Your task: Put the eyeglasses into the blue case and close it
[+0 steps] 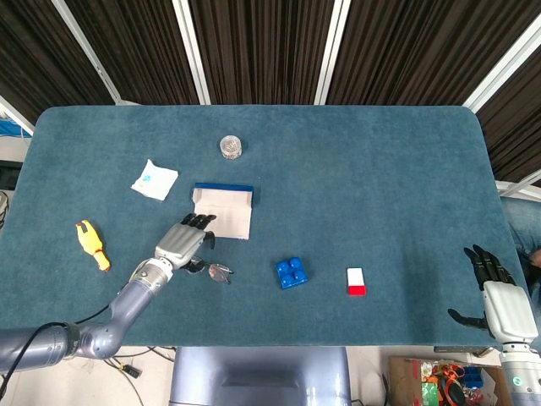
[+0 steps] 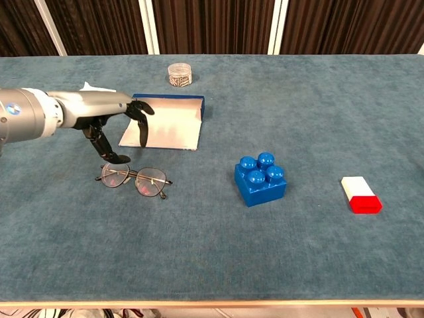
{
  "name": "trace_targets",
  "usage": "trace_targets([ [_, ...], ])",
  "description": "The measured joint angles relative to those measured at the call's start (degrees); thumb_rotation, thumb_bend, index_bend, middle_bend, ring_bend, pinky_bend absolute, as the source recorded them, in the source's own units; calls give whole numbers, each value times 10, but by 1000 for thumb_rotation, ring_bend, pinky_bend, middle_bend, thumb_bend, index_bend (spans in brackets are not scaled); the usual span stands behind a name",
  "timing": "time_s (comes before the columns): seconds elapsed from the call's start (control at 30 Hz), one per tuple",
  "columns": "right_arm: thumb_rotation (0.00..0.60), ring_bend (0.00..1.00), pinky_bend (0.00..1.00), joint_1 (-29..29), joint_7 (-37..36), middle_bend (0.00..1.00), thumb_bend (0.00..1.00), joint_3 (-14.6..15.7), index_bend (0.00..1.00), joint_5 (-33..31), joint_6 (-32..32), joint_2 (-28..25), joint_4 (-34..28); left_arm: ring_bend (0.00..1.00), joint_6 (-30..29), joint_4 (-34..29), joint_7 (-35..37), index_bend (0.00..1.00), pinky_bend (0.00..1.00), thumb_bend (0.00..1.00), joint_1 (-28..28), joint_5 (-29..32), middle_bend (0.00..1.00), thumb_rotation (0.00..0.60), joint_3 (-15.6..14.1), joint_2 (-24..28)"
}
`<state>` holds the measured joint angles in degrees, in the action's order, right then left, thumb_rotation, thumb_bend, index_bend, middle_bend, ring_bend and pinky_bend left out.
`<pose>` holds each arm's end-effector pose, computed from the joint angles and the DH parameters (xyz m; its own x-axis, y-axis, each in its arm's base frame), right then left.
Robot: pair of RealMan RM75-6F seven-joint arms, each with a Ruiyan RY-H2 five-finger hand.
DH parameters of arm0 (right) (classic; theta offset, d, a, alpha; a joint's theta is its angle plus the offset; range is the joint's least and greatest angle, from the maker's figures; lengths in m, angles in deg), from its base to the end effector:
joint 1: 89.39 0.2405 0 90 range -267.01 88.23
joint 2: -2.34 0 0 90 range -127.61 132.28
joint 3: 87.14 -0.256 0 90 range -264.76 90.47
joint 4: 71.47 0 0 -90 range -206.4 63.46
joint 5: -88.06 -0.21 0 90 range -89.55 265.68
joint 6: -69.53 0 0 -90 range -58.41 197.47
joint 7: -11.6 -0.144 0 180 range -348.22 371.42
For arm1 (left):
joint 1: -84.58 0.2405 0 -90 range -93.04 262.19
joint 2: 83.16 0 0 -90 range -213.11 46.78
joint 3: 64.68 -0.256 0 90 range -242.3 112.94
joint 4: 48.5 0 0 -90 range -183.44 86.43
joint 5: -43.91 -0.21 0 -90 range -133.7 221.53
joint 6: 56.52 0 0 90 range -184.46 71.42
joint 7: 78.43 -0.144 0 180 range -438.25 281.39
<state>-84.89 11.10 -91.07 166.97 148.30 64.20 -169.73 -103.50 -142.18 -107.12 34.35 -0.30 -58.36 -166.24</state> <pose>-0.3143 -0.1799 0.1555 0.3040 -0.0994 0.9475 -0.9430 0.1097 0.3141 -0.1386 0.3344 -0.0222 0.4972 0.4765 0.7250 0.8624 -0.3631 -0.3527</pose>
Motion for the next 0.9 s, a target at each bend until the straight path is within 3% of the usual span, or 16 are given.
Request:
trace_targets([
  [0.9,600,0,173,2,-7,0,12,-2,0,-6,-6,-3,-2,0,-14,20,-40,515,0,306,-35,39,39,600,-36,-36],
])
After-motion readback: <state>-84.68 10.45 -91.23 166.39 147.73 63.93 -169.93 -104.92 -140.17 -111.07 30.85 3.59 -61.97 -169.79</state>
